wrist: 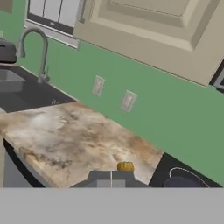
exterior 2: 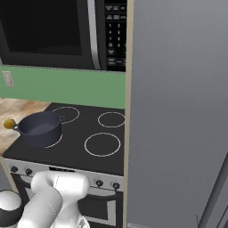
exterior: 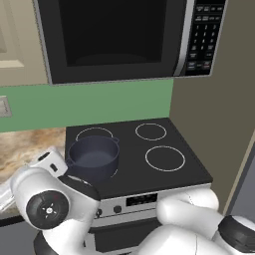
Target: Turn on the burner for the pot on the stove. Wait thirty seconds for the pot to heat up. Then add the squash to the pot.
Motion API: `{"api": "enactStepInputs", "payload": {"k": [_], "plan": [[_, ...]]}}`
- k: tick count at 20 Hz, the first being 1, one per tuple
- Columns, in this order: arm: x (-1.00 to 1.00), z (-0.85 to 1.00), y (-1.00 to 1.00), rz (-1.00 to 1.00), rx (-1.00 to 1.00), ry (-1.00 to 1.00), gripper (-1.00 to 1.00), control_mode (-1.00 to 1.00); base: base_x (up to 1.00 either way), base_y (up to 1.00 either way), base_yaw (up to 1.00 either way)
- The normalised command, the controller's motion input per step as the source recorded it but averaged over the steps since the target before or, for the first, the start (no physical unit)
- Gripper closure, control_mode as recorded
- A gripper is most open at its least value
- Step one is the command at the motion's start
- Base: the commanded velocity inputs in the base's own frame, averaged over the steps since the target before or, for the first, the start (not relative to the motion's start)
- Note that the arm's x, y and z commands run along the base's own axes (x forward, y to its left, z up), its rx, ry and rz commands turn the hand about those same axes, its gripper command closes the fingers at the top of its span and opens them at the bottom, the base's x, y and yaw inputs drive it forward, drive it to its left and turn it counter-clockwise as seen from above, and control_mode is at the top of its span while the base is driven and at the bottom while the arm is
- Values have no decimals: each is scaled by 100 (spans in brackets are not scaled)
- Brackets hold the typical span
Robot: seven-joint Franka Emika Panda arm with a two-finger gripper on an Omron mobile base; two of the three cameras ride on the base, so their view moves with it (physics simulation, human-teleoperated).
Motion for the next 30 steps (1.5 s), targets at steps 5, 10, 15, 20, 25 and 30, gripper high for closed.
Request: {"api": "enactStepInputs", "payload": {"k": [5,10,15,20,25,30], "plan": [[0,0,25,-8,0,13,100,-100,0,0,0],[0,-2,28,-12,0,7,100,-100,0,0,0],[4,-43,37,-15,1,0,-100,-100,0,0,0],[4,-10,10,-15,3,-4,-100,-100,0,0,0],[1,0,1,-12,8,0,-100,-100,0,0,0],[1,1,0,-2,19,0,-100,-100,0,0,0]]}}
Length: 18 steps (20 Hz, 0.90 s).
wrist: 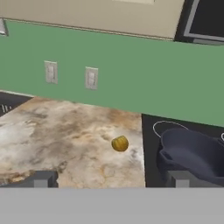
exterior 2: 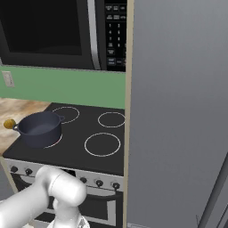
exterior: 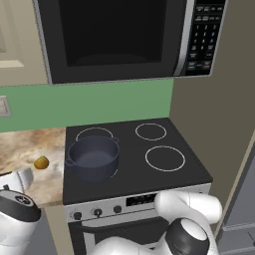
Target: Turn on the burner for the pot on the stove. Wait thirty seconds for the pot to heat up. Then add the squash to the pot.
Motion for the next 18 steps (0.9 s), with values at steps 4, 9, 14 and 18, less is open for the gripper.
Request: {"api": "enactStepInputs", "payload": {"k": [4,9,14,18], "plan": [[14,-11,0,0,10,0,-100,-100,0,0,0],[12,-13,-6,0,9,0,-100,-100,0,0,0],[19,-17,0,-2,1,-1,-100,-100,0,0,0],[25,-8,0,-12,0,0,-100,-100,0,0,0]]}}
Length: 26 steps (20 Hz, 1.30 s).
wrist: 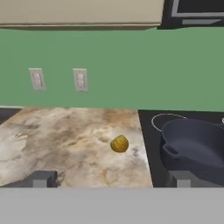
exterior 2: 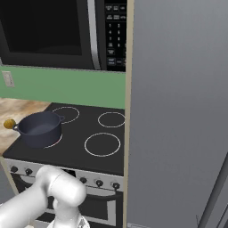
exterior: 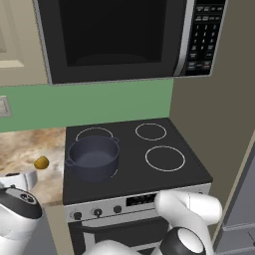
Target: Turn on the burner for the pot on the stove. Wait thirty seconds for the pot to heat up. Then add the squash to the pot.
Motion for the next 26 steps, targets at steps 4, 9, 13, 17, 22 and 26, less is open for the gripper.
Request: {"api": "enactStepInputs", "payload": {"k": [4,9,13,17,22,26], "plan": [[20,-10,0,-16,0,-3,-100,-100,0,0,0],[23,-14,0,-15,0,-2,-100,-100,0,0,0],[25,-23,0,-14,0,-3,-100,-100,0,0,0],[27,-14,0,-6,1,0,-100,-100,0,0,0],[45,-9,0,-2,0,0,-100,-100,0,0,0],[46,-9,0,0,0,2,-100,-100,0,0,0]]}}
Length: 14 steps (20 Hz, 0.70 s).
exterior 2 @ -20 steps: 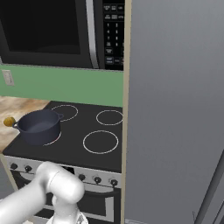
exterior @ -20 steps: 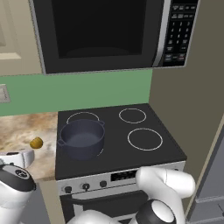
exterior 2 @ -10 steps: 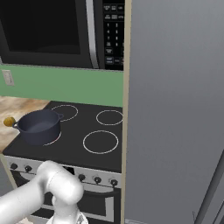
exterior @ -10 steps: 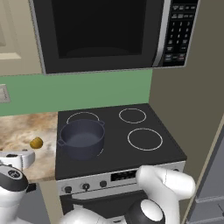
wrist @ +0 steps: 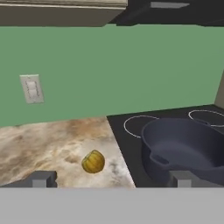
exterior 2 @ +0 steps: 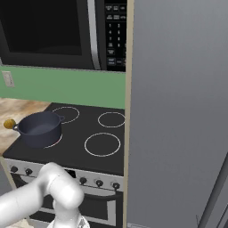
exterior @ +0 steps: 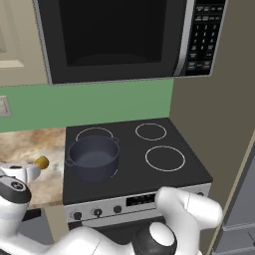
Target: Turn on the burner for the pot on the stove. Wait thirty seconds for the pot to heat up. Then add the squash to the pot.
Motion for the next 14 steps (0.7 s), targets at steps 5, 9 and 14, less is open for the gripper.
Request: {"api": "enactStepInputs", "payload": {"k": [5,9,14], "plan": [[34,-23,0,-1,0,5,-100,-100,0,0,0],[32,-48,0,-5,0,6,-100,-100,0,0,0],[24,-33,0,-7,0,0,-100,-100,0,0,0]]}}
